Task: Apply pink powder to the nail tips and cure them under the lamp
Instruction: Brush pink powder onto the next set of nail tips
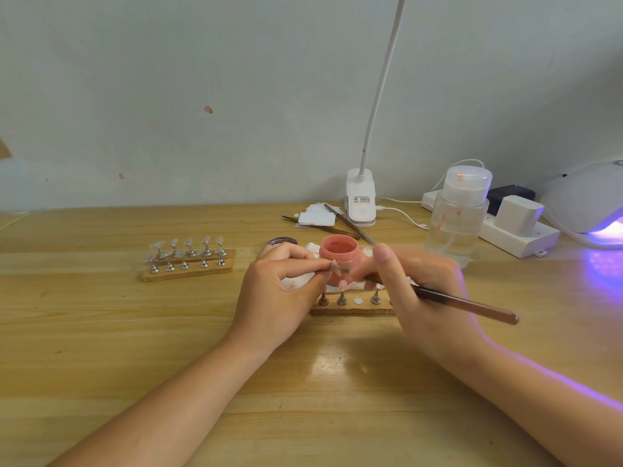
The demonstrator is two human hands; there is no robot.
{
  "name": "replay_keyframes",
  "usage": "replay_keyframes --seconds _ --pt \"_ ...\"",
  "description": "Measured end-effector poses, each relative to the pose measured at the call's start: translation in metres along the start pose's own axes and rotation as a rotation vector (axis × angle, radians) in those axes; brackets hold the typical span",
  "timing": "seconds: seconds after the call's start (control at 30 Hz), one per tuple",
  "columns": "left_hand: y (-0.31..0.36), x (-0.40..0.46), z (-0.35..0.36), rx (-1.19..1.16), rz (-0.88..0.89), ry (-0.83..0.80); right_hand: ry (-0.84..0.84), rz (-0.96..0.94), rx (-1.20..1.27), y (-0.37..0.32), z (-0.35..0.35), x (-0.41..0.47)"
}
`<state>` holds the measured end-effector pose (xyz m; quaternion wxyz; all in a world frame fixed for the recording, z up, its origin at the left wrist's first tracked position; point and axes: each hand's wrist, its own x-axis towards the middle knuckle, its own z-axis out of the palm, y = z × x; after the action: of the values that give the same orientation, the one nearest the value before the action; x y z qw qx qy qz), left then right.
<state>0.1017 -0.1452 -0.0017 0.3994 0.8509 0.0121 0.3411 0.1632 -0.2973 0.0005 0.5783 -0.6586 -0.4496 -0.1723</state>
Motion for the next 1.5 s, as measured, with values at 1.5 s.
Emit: replay_keyframes --seconds 1.5 --pt "-0.0065 0.0024 0.0047 -0.141 0.105 0.068 0.130 0.147 0.189 -0.0100 0.0048 0.0010"
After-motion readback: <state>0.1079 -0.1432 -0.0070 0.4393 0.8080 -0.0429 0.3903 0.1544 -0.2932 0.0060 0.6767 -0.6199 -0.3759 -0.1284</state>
